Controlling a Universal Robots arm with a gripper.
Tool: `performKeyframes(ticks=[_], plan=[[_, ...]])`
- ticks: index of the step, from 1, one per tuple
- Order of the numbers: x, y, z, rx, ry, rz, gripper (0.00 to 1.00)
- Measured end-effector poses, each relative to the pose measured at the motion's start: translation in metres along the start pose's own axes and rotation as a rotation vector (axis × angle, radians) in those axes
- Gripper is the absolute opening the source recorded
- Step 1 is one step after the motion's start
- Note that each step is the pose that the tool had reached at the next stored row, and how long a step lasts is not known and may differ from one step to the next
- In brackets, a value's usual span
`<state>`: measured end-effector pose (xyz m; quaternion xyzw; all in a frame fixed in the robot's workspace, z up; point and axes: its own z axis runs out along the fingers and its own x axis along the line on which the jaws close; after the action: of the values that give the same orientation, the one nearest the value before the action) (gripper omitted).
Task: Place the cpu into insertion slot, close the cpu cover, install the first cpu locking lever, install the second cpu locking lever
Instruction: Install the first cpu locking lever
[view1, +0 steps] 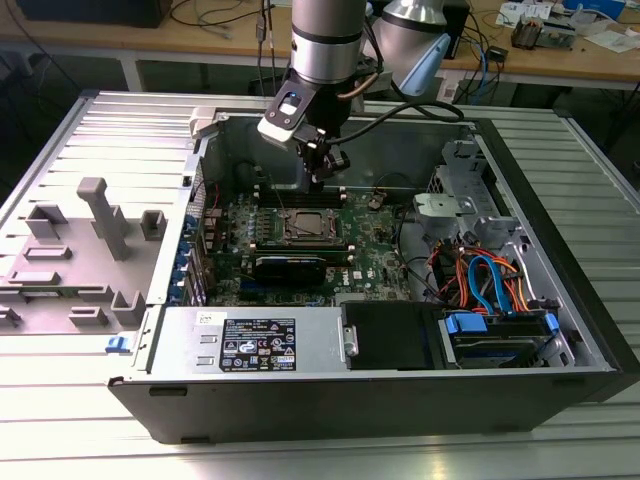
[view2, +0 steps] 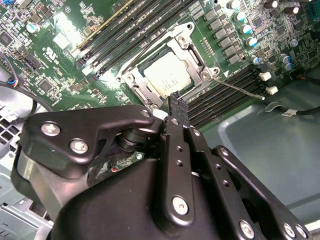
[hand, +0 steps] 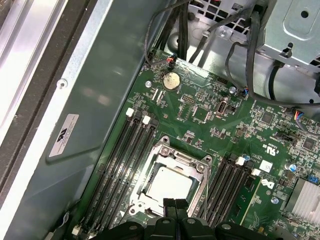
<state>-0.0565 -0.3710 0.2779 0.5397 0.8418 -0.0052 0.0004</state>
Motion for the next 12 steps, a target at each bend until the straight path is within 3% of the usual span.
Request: performKeyframes(ticks=[5,12], plan=[[0.0000,0.0000,0.0000,-0.0001,-0.0002,-0.016,0.11],[0.0000,0.0000,0.0000,-0.0009,-0.0012,-0.144,0.11]])
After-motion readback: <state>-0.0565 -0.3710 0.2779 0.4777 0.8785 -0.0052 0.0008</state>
